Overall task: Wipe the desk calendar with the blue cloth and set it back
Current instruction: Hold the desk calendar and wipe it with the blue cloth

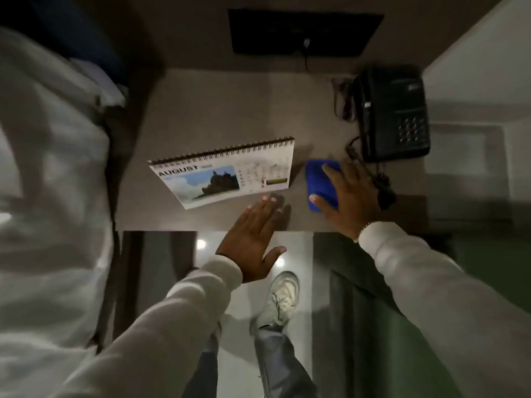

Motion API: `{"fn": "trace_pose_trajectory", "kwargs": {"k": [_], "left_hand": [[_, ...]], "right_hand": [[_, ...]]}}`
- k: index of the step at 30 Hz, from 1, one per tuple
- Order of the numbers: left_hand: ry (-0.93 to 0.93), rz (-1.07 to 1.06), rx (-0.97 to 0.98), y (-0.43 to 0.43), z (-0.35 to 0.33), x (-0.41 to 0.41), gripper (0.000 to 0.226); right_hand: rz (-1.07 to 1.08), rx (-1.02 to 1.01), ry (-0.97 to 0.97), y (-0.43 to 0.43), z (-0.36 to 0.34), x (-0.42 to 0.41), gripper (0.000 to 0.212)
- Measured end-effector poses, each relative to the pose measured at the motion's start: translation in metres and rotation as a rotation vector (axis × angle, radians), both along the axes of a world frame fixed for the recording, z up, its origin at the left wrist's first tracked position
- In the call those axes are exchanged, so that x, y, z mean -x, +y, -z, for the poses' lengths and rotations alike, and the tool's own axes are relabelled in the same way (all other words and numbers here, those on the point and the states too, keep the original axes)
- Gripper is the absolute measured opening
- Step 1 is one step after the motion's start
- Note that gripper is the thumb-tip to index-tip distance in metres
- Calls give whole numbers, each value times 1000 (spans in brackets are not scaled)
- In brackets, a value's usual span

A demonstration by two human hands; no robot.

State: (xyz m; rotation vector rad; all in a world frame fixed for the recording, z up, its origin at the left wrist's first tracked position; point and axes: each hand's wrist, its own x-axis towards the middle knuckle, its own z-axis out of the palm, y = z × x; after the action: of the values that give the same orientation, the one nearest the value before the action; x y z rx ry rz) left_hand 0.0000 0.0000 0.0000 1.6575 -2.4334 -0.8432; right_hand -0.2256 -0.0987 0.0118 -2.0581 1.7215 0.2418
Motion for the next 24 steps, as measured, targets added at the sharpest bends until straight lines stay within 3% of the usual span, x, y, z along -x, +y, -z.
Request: {"fn": "trace_pose_trajectory", "kwargs": {"k": [3, 6, 12, 16, 20, 24], "left_hand": [[-53, 21, -31, 9, 43, -4, 73], [-80, 60, 24, 18, 66, -4, 71], [-178, 62, 58, 18, 78, -1, 78], [-148, 99, -28, 14, 62, -5, 75], [-98, 128, -112, 11, 29, -28, 69], [-31, 140, -91, 2, -27, -65, 65]], "right_hand": [[-16, 88, 95, 8, 43, -8, 79], [28, 175, 59, 18, 68, -17, 80], [155, 286, 1, 19, 74, -31, 56], [184, 323, -79, 27, 63, -31, 50], [290, 117, -192, 50, 48, -34, 57], [482, 246, -402, 89, 24, -59, 46]]}}
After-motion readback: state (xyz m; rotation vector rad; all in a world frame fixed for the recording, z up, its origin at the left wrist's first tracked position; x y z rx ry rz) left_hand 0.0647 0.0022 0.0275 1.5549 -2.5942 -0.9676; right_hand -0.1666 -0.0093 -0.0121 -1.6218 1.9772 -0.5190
